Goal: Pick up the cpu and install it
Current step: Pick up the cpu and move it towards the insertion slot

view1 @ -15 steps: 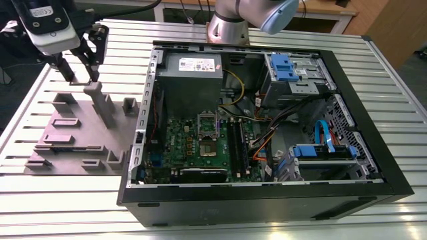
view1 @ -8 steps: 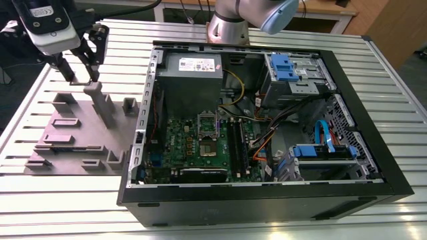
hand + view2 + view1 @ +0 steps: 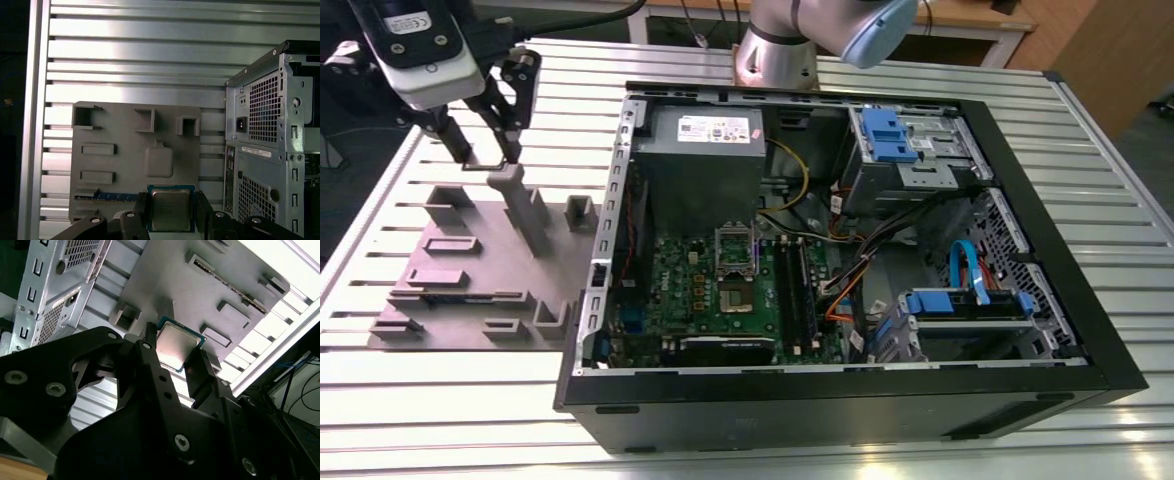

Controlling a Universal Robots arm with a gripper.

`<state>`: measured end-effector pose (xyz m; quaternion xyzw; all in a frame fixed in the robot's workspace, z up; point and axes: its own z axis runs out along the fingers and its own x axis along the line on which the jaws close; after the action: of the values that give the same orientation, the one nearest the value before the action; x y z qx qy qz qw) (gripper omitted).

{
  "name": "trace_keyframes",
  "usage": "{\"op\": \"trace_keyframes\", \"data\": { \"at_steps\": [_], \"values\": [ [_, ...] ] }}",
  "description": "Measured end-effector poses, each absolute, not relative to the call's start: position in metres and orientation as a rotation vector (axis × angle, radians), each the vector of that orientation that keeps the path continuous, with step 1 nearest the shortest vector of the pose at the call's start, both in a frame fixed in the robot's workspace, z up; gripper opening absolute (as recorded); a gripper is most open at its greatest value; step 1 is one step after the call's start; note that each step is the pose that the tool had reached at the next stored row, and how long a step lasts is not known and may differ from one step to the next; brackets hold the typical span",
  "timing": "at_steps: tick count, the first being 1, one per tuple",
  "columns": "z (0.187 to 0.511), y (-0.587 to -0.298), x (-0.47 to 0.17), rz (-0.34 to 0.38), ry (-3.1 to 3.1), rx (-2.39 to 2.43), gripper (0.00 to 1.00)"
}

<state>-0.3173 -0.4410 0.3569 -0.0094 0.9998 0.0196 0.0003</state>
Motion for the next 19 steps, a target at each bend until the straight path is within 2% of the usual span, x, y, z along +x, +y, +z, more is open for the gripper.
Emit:
{"op": "trace_keyframes", "data": {
  "at_steps": [19],
  "values": [
    [0.355,-0.441,-0.268,0.061,3.140,-0.028,0.47]
  ]
}}
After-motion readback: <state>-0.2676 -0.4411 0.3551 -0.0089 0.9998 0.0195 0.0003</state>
